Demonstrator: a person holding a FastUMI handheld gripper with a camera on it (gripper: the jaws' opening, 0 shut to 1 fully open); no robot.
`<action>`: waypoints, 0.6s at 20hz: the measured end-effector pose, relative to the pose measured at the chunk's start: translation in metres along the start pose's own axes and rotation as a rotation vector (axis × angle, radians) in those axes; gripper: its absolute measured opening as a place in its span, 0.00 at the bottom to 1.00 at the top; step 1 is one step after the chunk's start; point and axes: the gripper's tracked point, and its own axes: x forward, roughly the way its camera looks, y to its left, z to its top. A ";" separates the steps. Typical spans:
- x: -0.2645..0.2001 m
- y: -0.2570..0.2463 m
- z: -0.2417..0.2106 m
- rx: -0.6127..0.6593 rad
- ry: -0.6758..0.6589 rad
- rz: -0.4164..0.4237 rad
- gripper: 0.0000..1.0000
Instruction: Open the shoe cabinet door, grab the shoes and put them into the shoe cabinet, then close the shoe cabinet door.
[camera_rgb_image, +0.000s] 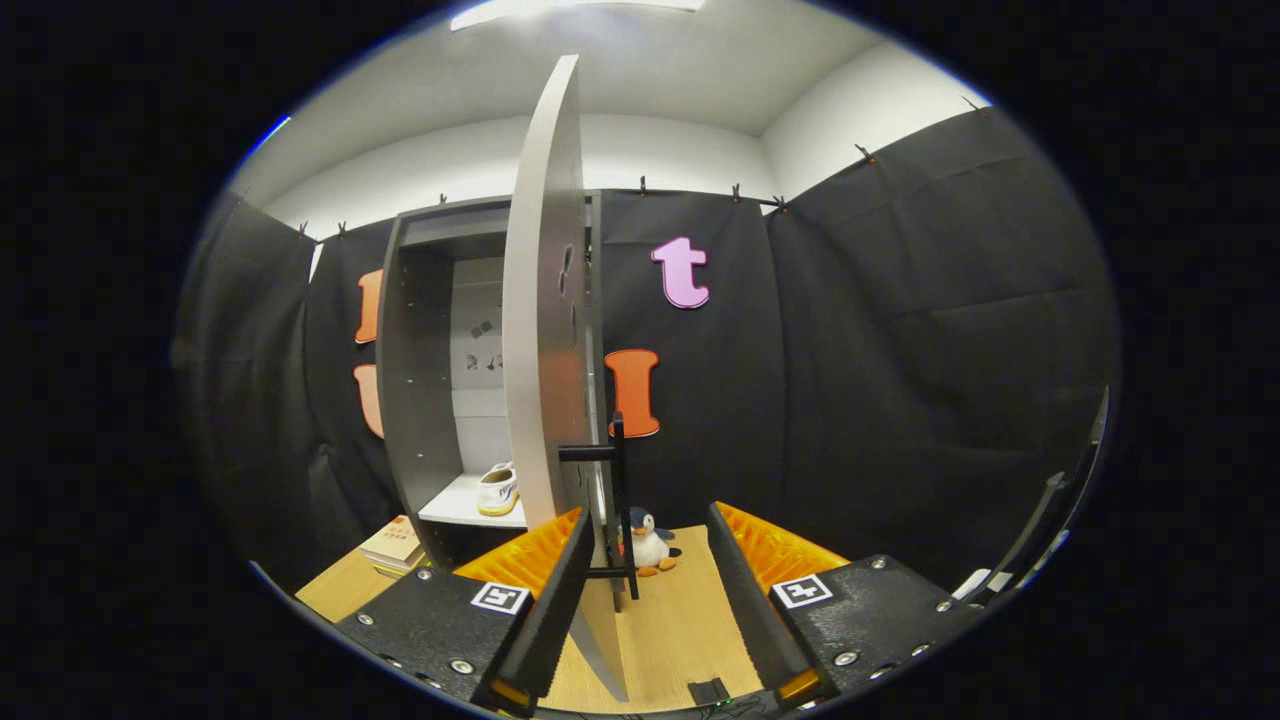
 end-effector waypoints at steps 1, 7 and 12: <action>0.001 0.012 -0.001 0.003 0.001 0.029 0.74; 0.001 0.073 0.004 -0.017 -0.008 0.191 0.74; 0.016 0.132 0.001 0.001 -0.008 0.320 0.74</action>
